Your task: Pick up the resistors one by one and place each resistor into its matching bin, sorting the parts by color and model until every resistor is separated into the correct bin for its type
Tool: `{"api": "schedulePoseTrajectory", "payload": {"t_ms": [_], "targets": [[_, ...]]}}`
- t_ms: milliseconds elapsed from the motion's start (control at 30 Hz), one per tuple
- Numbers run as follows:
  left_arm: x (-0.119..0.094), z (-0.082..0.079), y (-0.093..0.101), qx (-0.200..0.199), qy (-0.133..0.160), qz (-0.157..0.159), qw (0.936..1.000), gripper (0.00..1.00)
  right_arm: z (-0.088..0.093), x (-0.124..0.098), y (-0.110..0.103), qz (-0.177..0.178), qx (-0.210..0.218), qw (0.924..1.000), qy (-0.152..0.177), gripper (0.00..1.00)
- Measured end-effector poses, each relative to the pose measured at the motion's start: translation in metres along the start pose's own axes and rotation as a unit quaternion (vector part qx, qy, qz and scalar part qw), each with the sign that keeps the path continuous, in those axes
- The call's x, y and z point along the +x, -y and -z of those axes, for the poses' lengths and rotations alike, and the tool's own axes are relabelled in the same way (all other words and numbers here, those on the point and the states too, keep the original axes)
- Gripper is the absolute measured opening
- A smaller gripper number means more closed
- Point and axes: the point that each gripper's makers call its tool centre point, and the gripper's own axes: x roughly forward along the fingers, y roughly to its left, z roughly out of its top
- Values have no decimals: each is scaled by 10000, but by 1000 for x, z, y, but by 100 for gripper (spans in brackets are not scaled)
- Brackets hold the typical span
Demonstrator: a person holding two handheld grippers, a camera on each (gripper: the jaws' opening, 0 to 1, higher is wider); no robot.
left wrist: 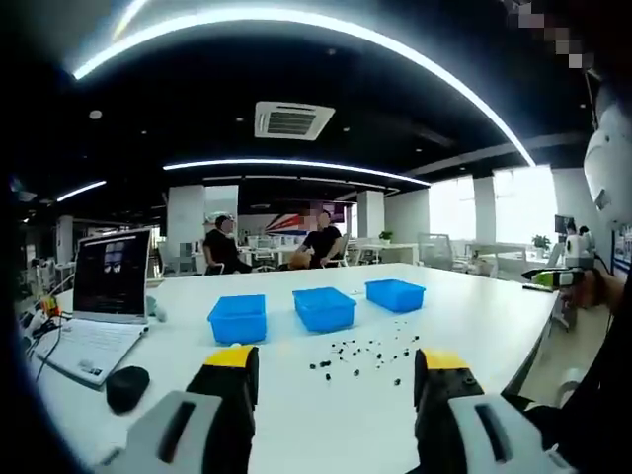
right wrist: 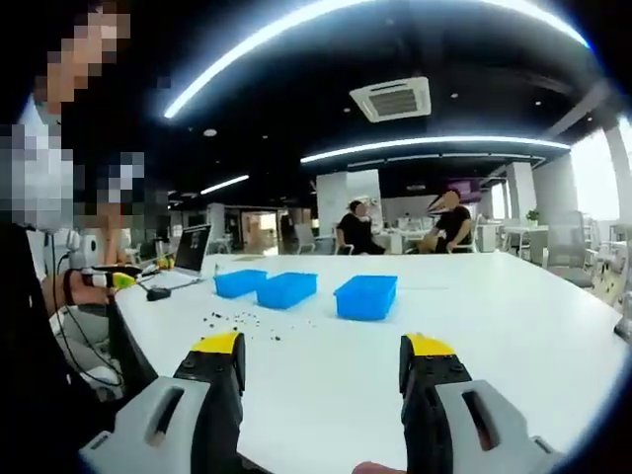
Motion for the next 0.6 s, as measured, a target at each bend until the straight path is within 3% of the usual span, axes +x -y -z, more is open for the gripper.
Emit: {"api": "schedulePoseTrajectory", "payload": {"t_ms": [267,400,500,600], "targets": [[-1,4,-2,-39,-15,1,10000,65,-1,7,-5,-115,-67,9998,-138,64],[-2,7,-4,-69,-21,4,10000,65,-5,18,-12,-468,-247,9977,-423,63],[-2,9,-6,-97,-24,13,9999,65,-11,34,-23,-906,-609,9913,-741,63],[-3,9,-7,-150,20,5,9999,65,-22,51,-34,-1199,-817,9857,-857,63]]}}
